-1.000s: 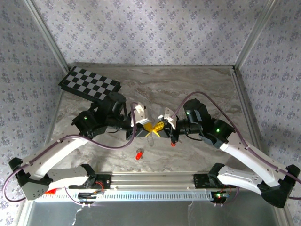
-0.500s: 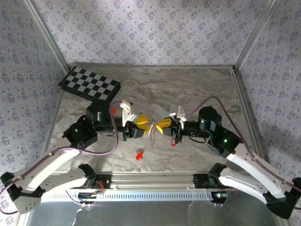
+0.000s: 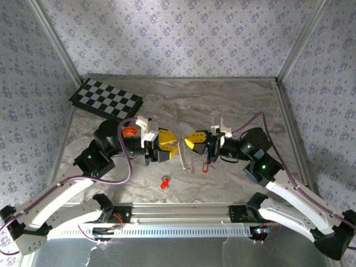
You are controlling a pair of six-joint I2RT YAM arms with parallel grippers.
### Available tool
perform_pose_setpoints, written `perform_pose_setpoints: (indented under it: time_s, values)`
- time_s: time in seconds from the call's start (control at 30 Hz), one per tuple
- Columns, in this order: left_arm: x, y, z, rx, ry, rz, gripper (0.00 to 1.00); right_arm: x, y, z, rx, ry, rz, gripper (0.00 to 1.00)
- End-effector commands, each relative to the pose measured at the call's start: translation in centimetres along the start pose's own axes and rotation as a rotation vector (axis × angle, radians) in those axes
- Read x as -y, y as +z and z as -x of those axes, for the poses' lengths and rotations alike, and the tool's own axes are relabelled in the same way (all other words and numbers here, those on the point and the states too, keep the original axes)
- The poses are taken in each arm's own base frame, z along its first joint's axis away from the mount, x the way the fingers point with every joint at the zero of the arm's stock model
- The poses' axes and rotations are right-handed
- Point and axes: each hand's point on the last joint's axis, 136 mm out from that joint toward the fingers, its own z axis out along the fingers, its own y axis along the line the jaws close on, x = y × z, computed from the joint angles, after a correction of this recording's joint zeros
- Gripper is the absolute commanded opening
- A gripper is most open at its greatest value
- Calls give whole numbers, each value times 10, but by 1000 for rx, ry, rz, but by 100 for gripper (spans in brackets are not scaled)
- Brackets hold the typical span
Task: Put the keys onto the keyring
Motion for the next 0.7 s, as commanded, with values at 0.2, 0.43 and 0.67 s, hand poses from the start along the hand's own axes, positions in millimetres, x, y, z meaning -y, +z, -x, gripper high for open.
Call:
perform_pose_setpoints:
  time_s: [0.2, 0.43, 0.67]
  values:
    - [12, 1, 39, 134, 56, -62, 37, -9, 1, 18, 80, -10, 55, 0]
    - [10, 6, 40, 138, 57, -67, 32, -11, 0, 18, 90, -6, 67, 0]
    - [11, 9, 41, 130, 53, -80, 16, -10, -2, 16, 90, -5, 57, 0]
